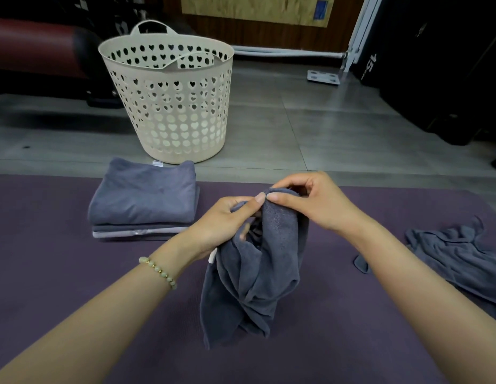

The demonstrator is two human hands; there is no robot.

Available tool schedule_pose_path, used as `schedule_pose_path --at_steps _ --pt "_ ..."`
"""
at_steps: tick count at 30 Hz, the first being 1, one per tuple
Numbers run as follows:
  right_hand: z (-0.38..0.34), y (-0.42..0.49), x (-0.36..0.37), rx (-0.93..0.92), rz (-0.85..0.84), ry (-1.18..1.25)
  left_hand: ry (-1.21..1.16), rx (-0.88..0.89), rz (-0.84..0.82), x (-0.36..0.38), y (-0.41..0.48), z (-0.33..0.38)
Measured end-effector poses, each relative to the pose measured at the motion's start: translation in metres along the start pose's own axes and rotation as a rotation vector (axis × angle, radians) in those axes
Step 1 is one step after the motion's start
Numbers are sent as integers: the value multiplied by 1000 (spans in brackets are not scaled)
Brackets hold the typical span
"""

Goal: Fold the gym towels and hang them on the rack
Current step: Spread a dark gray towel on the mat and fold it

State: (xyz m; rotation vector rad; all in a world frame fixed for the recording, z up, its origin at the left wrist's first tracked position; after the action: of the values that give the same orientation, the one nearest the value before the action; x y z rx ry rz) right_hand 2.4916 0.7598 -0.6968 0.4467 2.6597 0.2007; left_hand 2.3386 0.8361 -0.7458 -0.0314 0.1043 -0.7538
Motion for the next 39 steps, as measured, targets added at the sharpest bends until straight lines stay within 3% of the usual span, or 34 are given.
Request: schedule_pose_path --at_steps 9,16,19,22,26,28,33,37,39 --pt "19 -7 -3 63 -32 -88 105 29 -55 8 -7 5" --pt "-12 21 -89 53 310 1 -4 209 524 -32 36 84" --pt "-33 32 -143 -18 442 -52 -98 260 605 -56 59 127" --pt "-48 39 -187 -65 581 -98 -38 338 705 -73 75 159" --pt "-49 41 -227 -17 778 -94 220 363 870 -92 81 181" --pt "-49 45 -235 12 794 -141 303 356 836 -97 86 189" --pt "-55 57 -237 226 756 -104 135 157 692 -91 93 206" --pt "-66 46 -234 371 522 193 438 244 426 -104 79 211" --pt "-67 37 -237 385 358 192 545 249 319 -116 75 206"
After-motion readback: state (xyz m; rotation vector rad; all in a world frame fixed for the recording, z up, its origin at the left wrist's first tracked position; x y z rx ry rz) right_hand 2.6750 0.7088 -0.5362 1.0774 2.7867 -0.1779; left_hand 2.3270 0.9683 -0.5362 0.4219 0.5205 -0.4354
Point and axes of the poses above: each hand's wrist, its own y-axis towards the middle knuckle, its own x-axis out of the palm, z = x × y, the point moved 2 cm from there along y, towards the middle knuckle, and after that the axes turned 10 degrees about z, right-handed, at the moved point
